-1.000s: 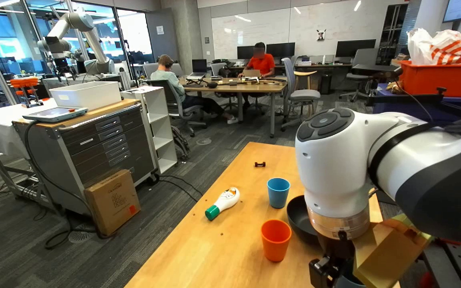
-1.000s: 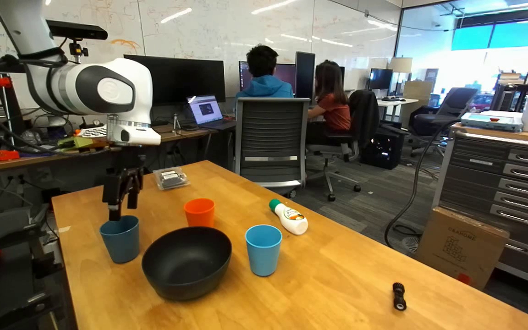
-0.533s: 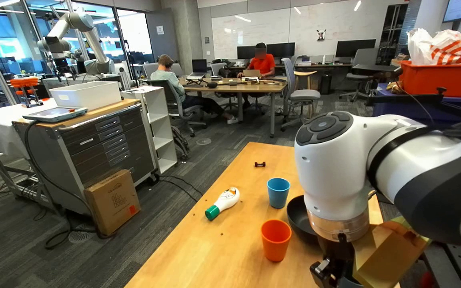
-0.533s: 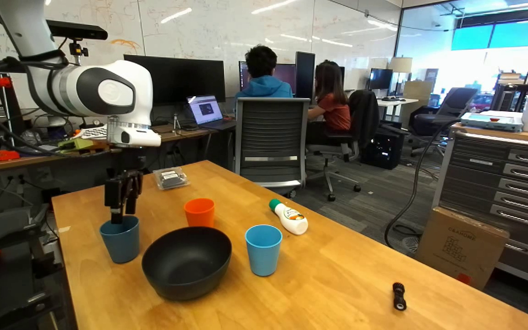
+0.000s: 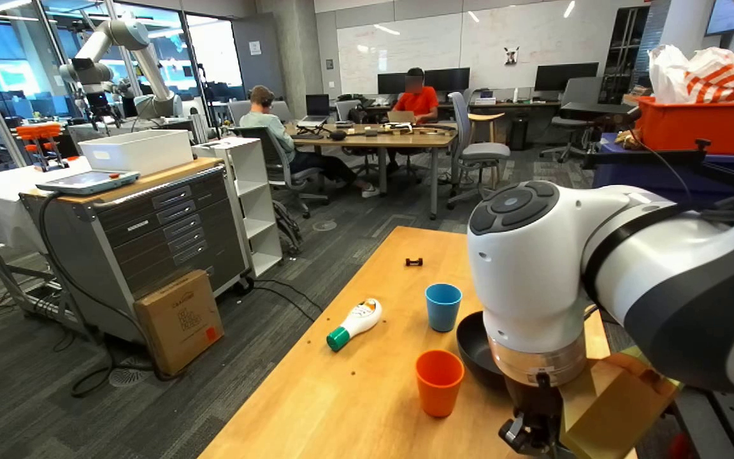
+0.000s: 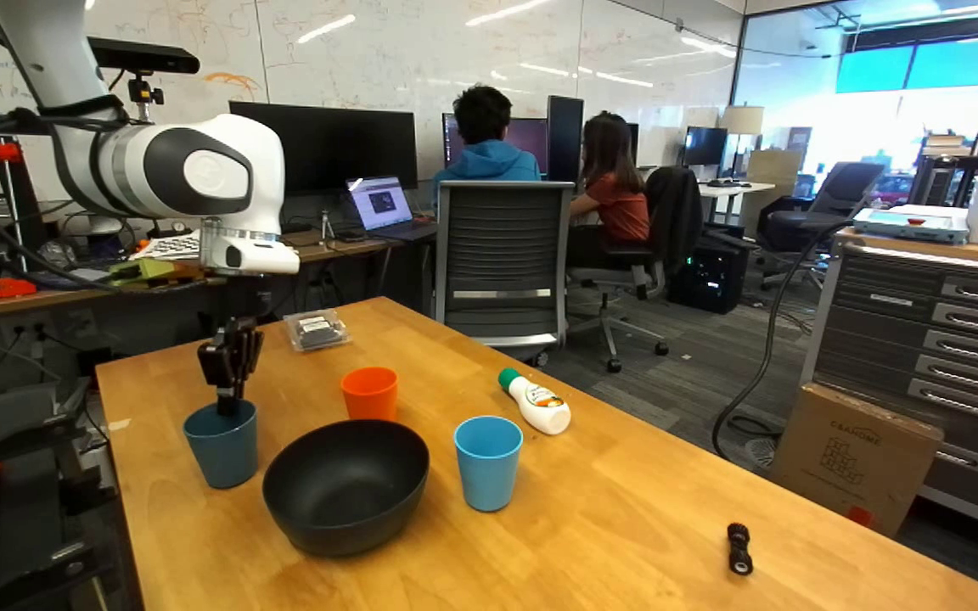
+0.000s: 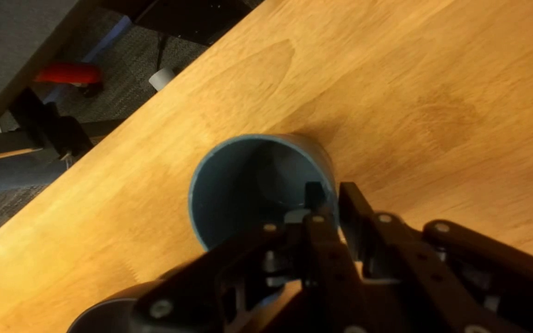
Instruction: Stack up the cups inside the black bowl then put the fork inside the blue cup
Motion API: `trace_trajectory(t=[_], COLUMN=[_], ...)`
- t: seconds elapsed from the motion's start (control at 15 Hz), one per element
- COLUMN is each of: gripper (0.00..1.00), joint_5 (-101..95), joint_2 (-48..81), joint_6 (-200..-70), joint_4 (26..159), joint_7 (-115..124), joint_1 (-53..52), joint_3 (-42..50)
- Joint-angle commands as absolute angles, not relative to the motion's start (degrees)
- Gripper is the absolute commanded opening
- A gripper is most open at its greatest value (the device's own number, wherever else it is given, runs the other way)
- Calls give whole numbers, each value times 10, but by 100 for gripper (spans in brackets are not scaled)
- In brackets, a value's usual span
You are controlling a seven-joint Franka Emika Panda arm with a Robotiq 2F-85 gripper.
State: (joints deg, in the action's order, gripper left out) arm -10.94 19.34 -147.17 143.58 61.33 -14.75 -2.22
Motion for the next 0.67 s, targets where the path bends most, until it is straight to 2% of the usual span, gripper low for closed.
trace_trajectory(t=[0.0,0.6], gripper=[0,1], joint_5=[-117,-112], joint_2=[197,132], joint_6=[-1470,-1449], joint_4=[1426,1438], joint_7=[628,615], joint_1=[-164,-158], joint_3=[-9,-15])
